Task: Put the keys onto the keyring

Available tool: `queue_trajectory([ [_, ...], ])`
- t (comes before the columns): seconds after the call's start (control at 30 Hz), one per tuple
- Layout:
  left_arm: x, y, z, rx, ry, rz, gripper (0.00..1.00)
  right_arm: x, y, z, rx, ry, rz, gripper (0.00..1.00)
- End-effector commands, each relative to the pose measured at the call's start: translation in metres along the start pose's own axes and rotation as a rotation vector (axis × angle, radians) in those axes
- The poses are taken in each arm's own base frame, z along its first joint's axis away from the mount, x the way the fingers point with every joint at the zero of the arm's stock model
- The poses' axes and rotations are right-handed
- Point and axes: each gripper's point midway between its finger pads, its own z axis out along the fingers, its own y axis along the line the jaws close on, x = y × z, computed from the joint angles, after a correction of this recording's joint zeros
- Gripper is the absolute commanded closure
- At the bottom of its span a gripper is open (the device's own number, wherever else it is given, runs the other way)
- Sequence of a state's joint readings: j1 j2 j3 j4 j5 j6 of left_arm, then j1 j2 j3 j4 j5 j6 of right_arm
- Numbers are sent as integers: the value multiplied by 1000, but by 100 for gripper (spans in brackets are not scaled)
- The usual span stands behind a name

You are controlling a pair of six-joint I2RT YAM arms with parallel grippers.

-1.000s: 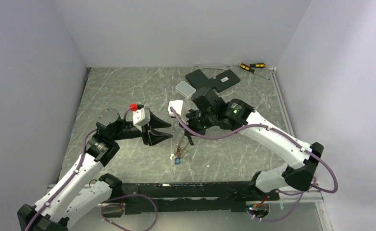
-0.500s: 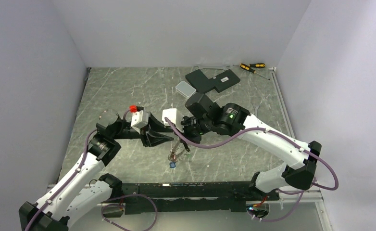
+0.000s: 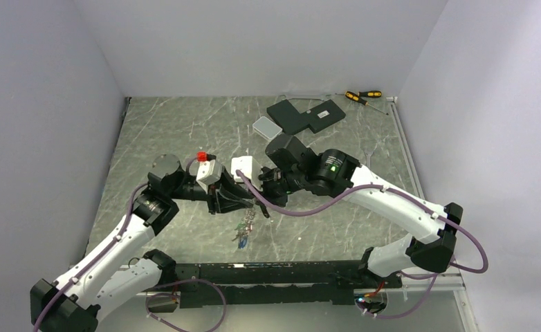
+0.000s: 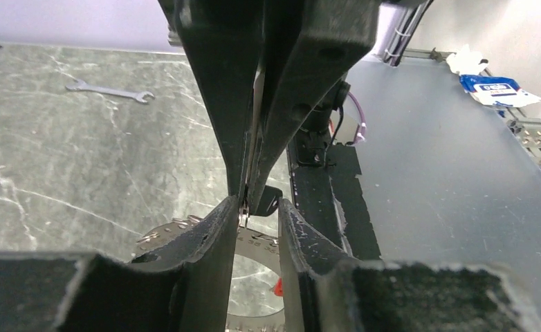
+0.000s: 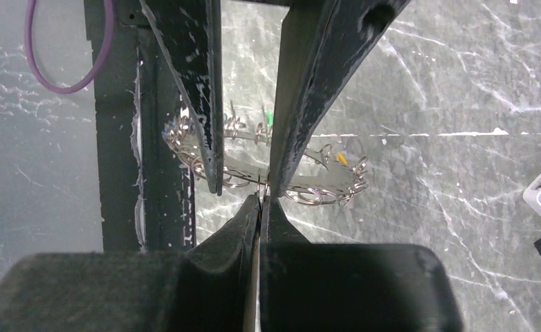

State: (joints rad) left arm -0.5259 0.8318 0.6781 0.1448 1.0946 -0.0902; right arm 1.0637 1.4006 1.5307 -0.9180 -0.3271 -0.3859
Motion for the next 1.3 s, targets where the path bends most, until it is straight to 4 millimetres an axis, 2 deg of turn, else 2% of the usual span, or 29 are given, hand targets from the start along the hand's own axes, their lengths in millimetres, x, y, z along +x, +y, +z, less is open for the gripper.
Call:
queue_trajectory([
  [0.0,-1,-7,4,37,20,9,68,-49,-3,-26,40,-174,-75,100],
  [0.13,1,-7,5,35,28,5,71,-52,0,-28,33,-190,-84,100],
  [0.33,-1,-8,5,26,23,22,82,-54,3,-30,24,-200,-84,100],
  [0.63,0,-6,4,12,28,22,81,-63,13,-38,12,-242,-104,100],
  [0.7,0,-6,4,13,28,23,86,-64,14,-39,11,-248,-108,100],
  [0.77,-1,-7,4,18,27,26,97,-65,15,-39,6,-254,-109,100],
  [0.8,-2,-8,4,18,25,29,100,-65,15,-38,4,-254,-109,100],
  [1.0,-13,-13,2,15,-18,66,100,-63,17,-33,-5,-257,-102,100],
  [1.07,-19,-15,0,5,-33,86,100,-62,15,-34,14,-265,-101,75],
  [1.13,-24,-17,-2,-9,-52,106,100,-63,13,-40,44,-295,-110,58],
  [1.17,-26,-17,-3,-17,-63,116,100,-64,13,-45,59,-316,-117,52],
  [1.27,-30,-19,-5,-24,-78,131,100,-68,16,-62,92,-396,-146,47],
])
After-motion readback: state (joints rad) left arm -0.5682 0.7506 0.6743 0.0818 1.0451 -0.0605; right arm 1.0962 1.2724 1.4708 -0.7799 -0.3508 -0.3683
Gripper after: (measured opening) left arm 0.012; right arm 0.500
